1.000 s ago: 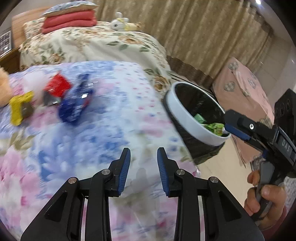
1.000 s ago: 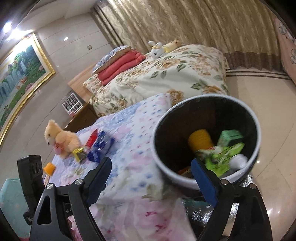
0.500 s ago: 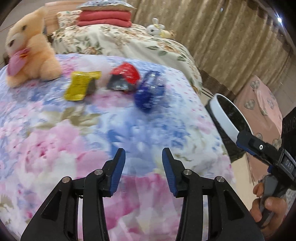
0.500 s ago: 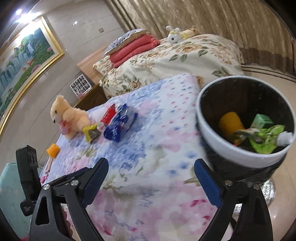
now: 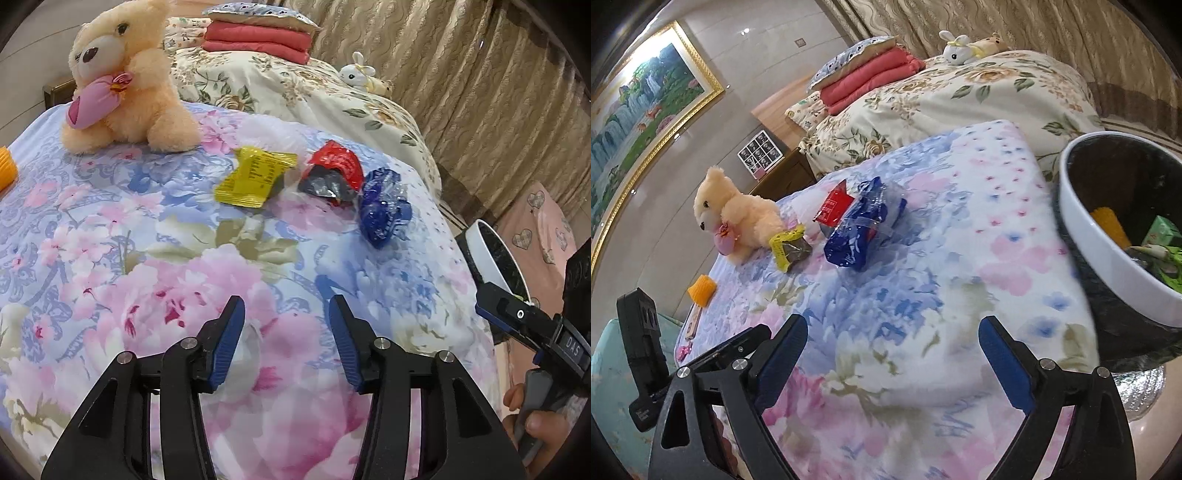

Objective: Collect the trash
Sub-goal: 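Move both tools back toward the remaining wrappers on the bed, then grasp the yellow snack wrapper with left tool while right tool grasps blue plastic bag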

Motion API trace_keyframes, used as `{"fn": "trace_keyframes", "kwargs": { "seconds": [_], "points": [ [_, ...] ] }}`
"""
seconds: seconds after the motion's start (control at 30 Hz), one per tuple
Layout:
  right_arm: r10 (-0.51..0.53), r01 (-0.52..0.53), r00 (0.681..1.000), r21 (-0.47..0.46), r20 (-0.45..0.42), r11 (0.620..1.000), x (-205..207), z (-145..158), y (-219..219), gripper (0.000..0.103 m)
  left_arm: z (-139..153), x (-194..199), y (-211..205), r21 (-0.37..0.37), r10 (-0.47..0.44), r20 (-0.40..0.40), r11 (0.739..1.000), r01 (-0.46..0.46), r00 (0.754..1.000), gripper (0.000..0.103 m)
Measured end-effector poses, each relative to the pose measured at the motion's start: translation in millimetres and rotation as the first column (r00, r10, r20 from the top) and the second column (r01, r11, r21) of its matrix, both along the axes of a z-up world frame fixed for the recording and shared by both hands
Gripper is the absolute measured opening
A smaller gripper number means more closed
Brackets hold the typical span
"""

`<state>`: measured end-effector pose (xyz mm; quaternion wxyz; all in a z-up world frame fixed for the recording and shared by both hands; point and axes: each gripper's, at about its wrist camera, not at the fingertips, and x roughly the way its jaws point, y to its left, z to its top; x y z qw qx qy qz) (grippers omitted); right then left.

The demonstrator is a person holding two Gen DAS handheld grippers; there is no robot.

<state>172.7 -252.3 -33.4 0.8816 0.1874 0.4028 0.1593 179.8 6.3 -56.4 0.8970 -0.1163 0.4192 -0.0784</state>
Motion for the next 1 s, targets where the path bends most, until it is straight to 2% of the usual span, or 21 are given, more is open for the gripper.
{"fn": "trace_keyframes", "kwargs": {
  "seconds": [0.4, 0.63, 1.0],
  "points": [
    [0.0, 0.0, 1.0, 0.015, -0.027, 1.0, 31, -9, 22, 0.095, -3, 19, 15, 0.039, 0.018, 0.005, 0.999, -0.018, 1.0, 0.056],
    [-0.002, 0.002, 1.0, 0.022, -0.025, 1.0, 48, -11, 31, 0.095, 3, 34, 13, 0.116, 0.003, 0.049, 0.993, -0.009, 0.999, 0.065],
    [-0.01, 0.011, 1.0, 0.046, -0.018, 0.999, 86, -16, 45, 0.095, 4, 75, 10, 0.139, -0.009, 0.065, 0.99, 0.0, 0.998, 0.066]
  ]
}}
